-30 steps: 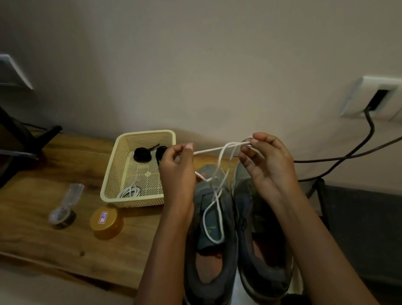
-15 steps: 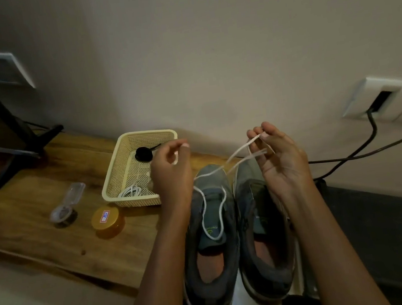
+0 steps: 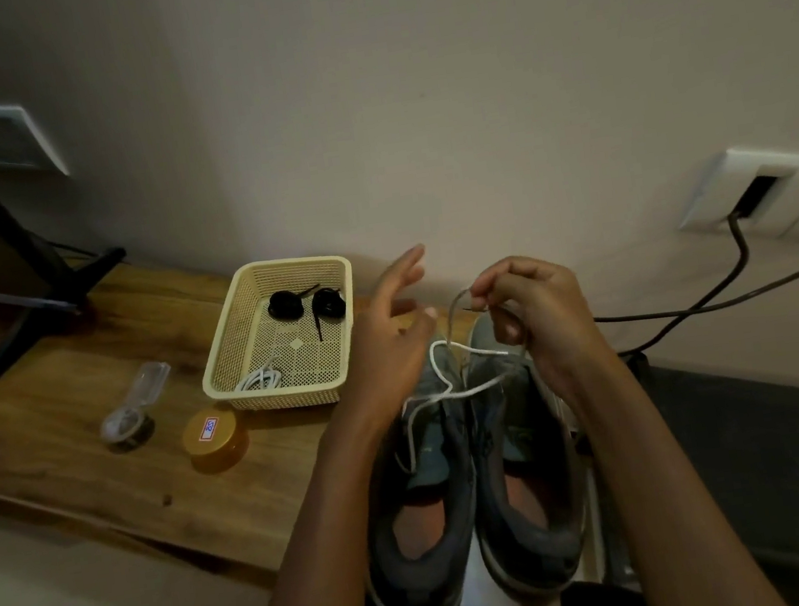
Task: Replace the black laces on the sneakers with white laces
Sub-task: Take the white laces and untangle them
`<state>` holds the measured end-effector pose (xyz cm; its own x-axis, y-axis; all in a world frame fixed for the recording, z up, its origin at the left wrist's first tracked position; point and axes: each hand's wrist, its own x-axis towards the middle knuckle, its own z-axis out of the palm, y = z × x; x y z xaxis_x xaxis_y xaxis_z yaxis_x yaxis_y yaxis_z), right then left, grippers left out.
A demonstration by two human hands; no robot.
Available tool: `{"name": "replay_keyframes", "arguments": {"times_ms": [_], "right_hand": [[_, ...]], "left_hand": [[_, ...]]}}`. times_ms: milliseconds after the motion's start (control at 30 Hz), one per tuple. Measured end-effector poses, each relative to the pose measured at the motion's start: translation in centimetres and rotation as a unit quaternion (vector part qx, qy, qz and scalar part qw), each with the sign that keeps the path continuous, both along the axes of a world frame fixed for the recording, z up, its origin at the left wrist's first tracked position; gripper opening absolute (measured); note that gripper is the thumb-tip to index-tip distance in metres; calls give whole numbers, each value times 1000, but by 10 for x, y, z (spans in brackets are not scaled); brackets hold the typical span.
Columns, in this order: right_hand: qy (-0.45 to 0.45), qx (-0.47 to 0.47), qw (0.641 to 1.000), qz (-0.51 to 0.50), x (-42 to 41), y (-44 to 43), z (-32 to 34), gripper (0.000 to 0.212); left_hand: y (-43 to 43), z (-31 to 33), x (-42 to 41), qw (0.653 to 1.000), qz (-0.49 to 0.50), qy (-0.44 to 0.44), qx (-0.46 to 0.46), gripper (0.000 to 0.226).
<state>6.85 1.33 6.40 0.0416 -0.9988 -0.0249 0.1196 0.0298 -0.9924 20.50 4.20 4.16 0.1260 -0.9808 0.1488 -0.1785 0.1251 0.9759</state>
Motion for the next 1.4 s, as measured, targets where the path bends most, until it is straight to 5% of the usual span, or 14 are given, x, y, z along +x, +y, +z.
{"name": "replay_keyframes", "arguments": {"times_ms": [133,233,367,500,800,933,1033,1133,1267,1333,1400], "right_hand": [[40,-14,998,42,6,4,3,26],[99,-13,993,-60,2,-6,-16,20],[465,-28,883,-57,-13,-21,-54,27],[561,26,827,-9,-9,-15,-62,20],[558,57,827,-35,-3,-16,-67,16],[377,49,902,-203,-5,-23,-57,17],[267,19,909,-320,-12,-22,-51,14],[412,-62,887,-201,-11,-20,-50,38],[578,-47,802,139,8,-7,-40,22],[610,-13,767,198,13,-1,-41,16],[596,-33,780,188,11,1,-44,16]], "left_hand": [[-1,-4,-2,993,-3,-115,0,15],[0,-1,6,995,98,-6,-3,19],[2,5,22,965,261,28,-28,19],[3,11,30,930,352,100,-42,19],[3,11,37,897,403,178,-25,29],[4,13,36,896,404,181,-38,25],[4,14,38,883,428,184,-59,19],[2,13,40,883,423,196,-56,19],[1,10,39,913,358,194,-25,31],[1,11,39,925,326,195,-18,37],[2,13,38,933,286,216,-10,37]]}}
